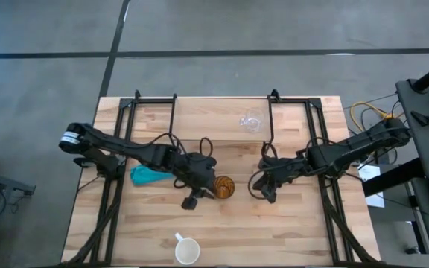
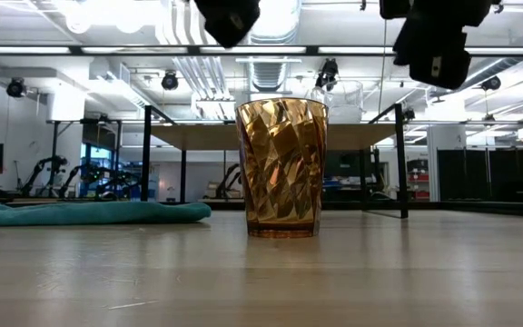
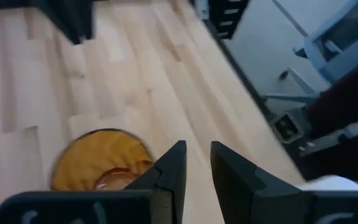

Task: Stack small to large cups/mugs on shelf
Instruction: Put the white mug on the shelf

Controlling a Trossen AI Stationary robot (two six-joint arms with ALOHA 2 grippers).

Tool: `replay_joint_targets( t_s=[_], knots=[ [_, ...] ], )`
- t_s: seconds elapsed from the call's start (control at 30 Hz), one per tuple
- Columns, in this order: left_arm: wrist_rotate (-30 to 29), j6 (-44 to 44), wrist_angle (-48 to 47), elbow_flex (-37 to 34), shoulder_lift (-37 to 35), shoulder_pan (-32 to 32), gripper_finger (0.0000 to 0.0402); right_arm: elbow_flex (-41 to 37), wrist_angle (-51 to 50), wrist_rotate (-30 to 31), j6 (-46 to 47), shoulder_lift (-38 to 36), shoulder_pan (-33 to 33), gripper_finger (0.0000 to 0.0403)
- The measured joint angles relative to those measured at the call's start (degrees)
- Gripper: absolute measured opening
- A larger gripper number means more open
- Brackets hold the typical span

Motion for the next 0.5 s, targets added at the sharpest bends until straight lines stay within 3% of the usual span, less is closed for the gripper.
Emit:
replay_joint_targets(
  t_s=[0.37,0.5],
  knots=[
    [0.21,-1.57,-12.77,-0.01,-1.11,-7.00,0.0059,0.00,2.04,-0.04,-1.29,-0.02,0.00,0.0054],
    [0.64,-6.45,-12.15,-0.14,-1.12,-9.68,0.0059,0.00,2.04,-0.04,-1.29,-0.02,0.00,0.0054]
  ],
)
